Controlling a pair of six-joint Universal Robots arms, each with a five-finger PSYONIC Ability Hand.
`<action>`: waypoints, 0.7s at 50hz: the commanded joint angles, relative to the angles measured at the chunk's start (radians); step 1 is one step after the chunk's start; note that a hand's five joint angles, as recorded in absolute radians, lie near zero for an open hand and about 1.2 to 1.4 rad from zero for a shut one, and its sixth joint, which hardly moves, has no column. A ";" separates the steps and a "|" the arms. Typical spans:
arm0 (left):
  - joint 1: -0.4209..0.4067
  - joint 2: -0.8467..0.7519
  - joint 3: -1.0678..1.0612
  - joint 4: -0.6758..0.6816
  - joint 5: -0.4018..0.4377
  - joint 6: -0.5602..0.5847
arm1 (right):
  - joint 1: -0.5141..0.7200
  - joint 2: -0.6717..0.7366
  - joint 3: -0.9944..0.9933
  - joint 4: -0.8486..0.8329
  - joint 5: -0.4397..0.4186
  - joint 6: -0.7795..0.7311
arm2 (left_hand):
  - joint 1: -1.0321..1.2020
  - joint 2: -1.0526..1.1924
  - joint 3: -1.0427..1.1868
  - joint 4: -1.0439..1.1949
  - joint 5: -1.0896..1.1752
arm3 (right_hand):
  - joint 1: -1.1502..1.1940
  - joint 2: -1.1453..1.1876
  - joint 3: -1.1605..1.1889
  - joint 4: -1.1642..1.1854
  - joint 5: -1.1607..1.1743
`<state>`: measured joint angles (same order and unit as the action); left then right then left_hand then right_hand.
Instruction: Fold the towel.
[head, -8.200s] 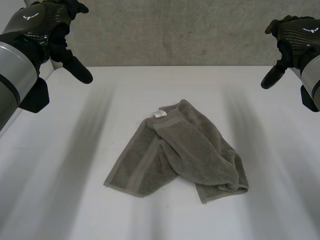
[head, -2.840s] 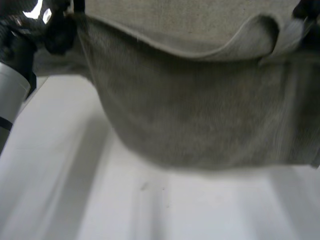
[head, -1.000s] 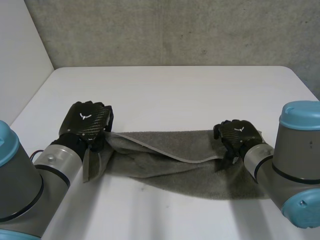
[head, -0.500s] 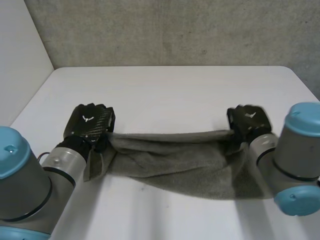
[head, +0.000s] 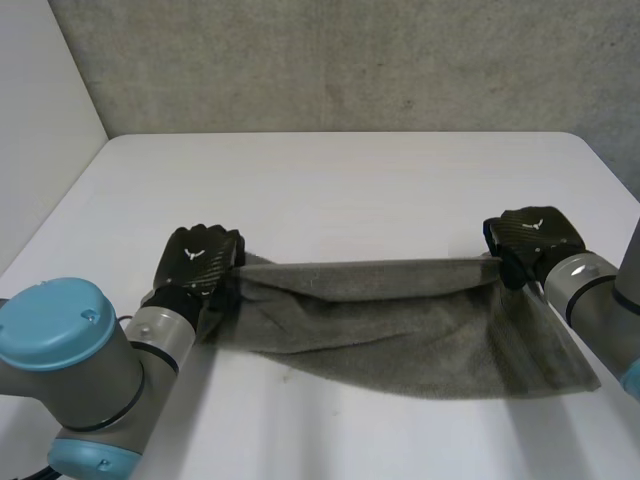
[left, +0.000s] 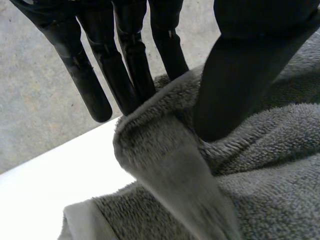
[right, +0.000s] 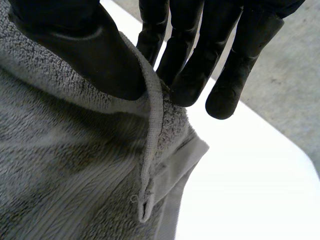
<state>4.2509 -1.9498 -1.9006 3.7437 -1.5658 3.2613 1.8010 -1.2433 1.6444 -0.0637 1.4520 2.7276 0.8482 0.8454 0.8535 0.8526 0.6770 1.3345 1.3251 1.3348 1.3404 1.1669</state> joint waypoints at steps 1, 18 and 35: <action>0.001 -0.034 0.012 -0.002 0.001 -0.060 | -0.005 -0.068 0.000 -0.002 0.002 0.006 | -0.042 -0.039 -0.047 -0.046 -0.045 | 0.062 0.071 0.061 0.056 0.055; 0.007 -0.029 0.015 -0.008 -0.002 -0.058 | -0.061 -0.265 -0.003 0.074 -0.082 0.000 | 0.181 0.184 0.176 0.177 0.178 | 0.062 0.071 0.061 0.056 0.055; 0.067 0.297 0.006 -0.090 0.001 -0.008 | -0.088 -0.409 -0.094 0.188 -0.093 -0.009 | 0.548 0.551 0.543 0.544 0.545 | 0.062 0.071 0.061 0.056 0.055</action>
<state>4.2970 -1.8420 -1.9000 3.7008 -1.5708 3.2225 1.7130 -1.5639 1.6104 0.0629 1.3609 2.7199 1.1886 1.2144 1.2136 1.2135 1.0241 1.3346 1.3256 1.3348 1.3412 1.1701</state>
